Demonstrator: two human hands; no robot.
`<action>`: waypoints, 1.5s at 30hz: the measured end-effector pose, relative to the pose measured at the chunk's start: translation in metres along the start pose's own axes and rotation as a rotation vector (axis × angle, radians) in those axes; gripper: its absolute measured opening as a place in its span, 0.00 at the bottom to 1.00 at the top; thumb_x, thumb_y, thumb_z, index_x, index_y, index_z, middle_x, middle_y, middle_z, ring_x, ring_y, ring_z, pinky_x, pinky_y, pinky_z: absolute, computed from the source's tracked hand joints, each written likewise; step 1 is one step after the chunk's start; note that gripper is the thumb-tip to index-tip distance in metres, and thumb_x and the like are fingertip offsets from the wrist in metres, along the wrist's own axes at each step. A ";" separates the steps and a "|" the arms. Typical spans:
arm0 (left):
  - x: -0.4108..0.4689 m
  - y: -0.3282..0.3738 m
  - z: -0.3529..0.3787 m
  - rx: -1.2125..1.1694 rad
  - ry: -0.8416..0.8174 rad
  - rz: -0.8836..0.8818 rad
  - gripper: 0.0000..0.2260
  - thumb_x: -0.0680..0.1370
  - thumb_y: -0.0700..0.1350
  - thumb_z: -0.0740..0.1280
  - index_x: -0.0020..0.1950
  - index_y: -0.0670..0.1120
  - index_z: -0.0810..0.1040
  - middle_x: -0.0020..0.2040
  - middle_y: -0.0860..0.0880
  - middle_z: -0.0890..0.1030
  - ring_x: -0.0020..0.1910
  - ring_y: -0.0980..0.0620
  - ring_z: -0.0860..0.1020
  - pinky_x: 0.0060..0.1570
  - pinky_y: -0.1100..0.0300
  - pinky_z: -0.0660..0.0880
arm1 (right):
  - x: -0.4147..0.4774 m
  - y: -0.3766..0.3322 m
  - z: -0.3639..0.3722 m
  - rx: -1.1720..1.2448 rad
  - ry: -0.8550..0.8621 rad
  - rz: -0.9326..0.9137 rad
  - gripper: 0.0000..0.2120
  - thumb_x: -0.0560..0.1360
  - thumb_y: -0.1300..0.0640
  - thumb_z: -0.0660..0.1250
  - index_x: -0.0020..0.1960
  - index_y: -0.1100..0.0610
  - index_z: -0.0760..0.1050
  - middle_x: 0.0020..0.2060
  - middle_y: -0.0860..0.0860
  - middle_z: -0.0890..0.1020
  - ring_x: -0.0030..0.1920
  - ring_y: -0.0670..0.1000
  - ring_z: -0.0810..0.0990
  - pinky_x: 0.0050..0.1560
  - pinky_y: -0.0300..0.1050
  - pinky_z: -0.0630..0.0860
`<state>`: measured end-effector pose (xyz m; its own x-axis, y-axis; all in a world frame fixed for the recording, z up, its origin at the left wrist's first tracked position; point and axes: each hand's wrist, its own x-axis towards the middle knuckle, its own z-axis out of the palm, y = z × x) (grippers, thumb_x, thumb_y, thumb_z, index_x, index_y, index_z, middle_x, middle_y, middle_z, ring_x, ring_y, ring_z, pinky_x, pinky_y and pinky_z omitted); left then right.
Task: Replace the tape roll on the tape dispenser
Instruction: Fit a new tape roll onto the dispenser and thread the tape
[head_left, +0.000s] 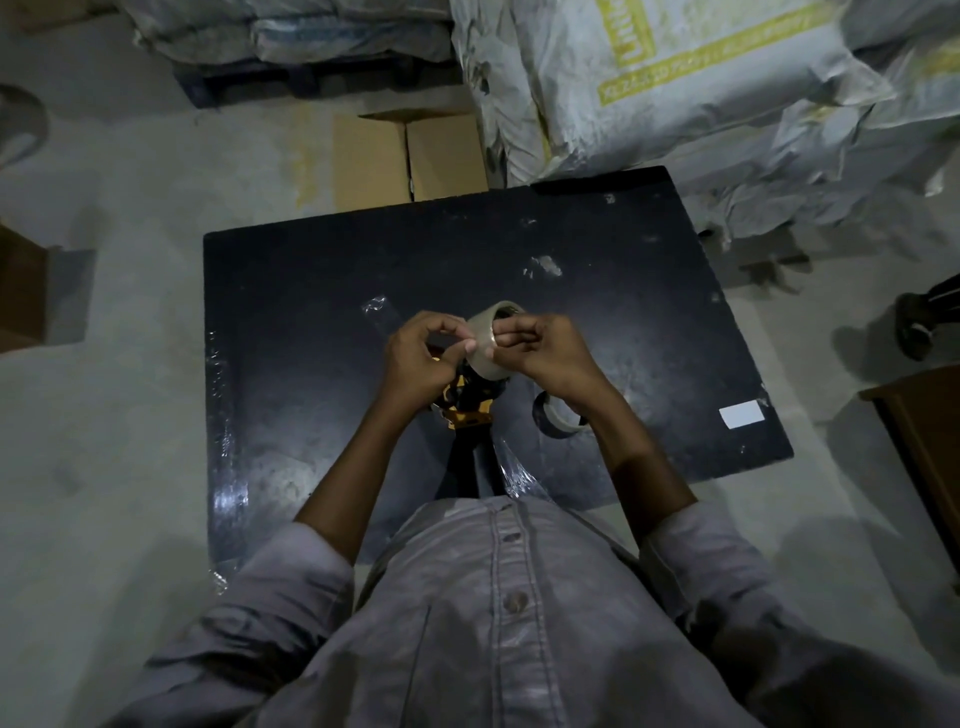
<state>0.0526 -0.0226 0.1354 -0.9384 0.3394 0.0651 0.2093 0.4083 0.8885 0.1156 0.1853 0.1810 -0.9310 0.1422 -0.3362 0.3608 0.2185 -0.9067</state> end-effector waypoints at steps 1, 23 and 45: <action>-0.001 0.000 0.000 0.004 -0.023 -0.004 0.03 0.78 0.42 0.80 0.51 0.48 0.88 0.59 0.51 0.86 0.57 0.58 0.84 0.58 0.57 0.83 | 0.000 0.000 0.001 -0.008 0.006 0.011 0.18 0.76 0.63 0.82 0.64 0.59 0.85 0.47 0.47 0.87 0.49 0.44 0.87 0.65 0.51 0.86; 0.010 -0.022 -0.012 -0.024 -0.213 -0.119 0.11 0.79 0.37 0.78 0.60 0.44 0.84 0.48 0.46 0.86 0.46 0.55 0.83 0.48 0.60 0.79 | 0.016 0.004 0.030 -0.410 0.002 -0.098 0.24 0.81 0.64 0.72 0.77 0.53 0.79 0.71 0.52 0.85 0.70 0.51 0.83 0.71 0.49 0.81; 0.055 0.013 -0.013 -0.773 -0.465 -0.986 0.06 0.75 0.45 0.76 0.50 0.46 0.86 0.39 0.48 0.81 0.28 0.51 0.77 0.33 0.60 0.79 | 0.023 0.008 -0.002 0.130 -0.129 -0.116 0.19 0.82 0.60 0.76 0.73 0.59 0.82 0.65 0.56 0.87 0.66 0.55 0.86 0.65 0.50 0.85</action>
<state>0.0003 -0.0097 0.1563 -0.3935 0.5007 -0.7710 -0.8511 0.1187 0.5115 0.0972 0.1918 0.1664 -0.9683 -0.0032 -0.2496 0.2481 0.0983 -0.9637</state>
